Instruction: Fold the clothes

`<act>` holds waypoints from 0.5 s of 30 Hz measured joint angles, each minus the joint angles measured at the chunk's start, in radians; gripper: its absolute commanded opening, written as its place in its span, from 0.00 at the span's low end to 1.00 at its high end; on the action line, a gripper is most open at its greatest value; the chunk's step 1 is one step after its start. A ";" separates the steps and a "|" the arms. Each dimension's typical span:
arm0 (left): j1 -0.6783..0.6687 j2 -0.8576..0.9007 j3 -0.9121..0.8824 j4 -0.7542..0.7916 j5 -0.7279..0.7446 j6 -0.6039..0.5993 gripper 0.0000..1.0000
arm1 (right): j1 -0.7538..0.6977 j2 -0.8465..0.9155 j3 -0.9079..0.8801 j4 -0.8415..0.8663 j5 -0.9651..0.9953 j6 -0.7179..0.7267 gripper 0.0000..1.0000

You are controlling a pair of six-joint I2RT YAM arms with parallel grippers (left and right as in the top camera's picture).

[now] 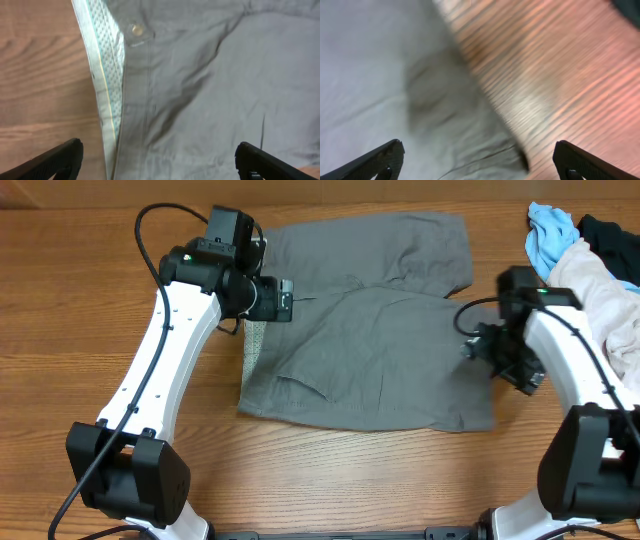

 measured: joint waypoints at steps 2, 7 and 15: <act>0.000 0.000 0.000 0.008 0.000 0.000 1.00 | -0.037 0.000 0.000 0.003 0.003 0.000 1.00; 0.000 0.000 0.000 0.077 -0.005 -0.003 1.00 | -0.080 0.000 0.000 0.018 0.006 0.000 1.00; 0.000 0.033 -0.001 0.245 -0.041 -0.013 0.57 | -0.084 0.000 0.000 0.103 0.006 0.000 1.00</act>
